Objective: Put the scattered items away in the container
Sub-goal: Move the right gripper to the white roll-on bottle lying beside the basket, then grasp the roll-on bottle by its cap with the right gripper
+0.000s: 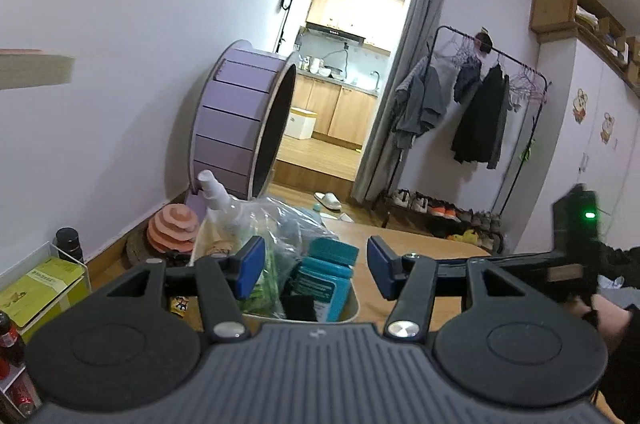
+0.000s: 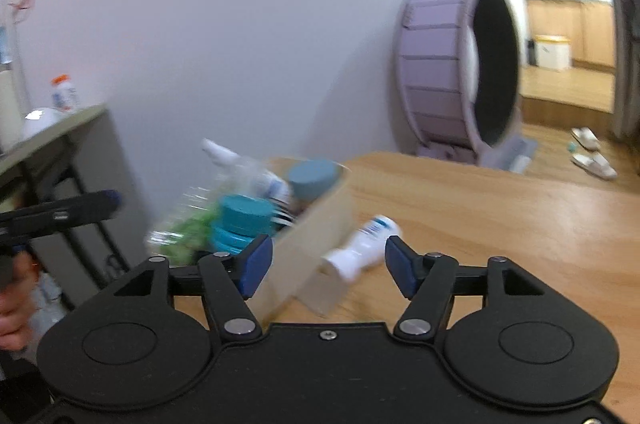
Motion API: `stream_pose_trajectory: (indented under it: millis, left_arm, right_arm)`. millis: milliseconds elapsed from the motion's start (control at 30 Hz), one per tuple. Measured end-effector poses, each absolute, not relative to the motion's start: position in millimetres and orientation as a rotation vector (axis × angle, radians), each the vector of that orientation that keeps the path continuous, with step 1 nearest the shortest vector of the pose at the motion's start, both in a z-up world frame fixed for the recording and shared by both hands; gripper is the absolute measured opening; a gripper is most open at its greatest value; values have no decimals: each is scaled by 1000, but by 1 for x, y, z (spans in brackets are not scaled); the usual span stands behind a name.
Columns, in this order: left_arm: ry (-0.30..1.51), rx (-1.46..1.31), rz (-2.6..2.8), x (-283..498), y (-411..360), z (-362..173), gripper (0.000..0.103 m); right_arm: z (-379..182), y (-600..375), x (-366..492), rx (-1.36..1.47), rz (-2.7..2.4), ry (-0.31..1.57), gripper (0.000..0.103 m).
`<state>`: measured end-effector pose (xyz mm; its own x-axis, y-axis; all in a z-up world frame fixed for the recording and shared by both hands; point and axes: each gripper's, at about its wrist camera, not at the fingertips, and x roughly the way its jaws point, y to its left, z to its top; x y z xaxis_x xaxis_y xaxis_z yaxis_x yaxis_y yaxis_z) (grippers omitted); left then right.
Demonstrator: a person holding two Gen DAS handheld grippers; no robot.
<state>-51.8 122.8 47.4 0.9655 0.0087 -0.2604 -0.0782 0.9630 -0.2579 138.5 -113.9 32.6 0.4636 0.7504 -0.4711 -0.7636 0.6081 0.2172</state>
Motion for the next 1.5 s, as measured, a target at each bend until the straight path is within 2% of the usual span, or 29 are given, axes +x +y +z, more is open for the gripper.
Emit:
stream_pose_trajectory:
  millis: [367, 467, 900, 1267, 1400, 1500]
  left_arm:
    - [278, -265, 34, -47, 121, 44, 55]
    - [281, -269, 35, -45, 122, 43, 55]
    - [288, -264, 30, -44, 118, 43, 55]
    - [298, -245, 27, -40, 115, 42, 56]
    - [300, -250, 30, -39, 117, 42, 56]
    - [301, -247, 29, -39, 117, 42, 56]
  right_arm:
    - [-2, -82, 170, 24, 862, 662, 64]
    - [-6, -70, 177, 15, 842, 670, 70]
    - [-12, -69, 171, -129, 779, 666, 70]
    - [-9, -83, 176, -89, 847, 635, 70]
    - [-17, -71, 177, -103, 872, 655, 66]
    - [-22, -65, 179, -109, 891, 670, 40]
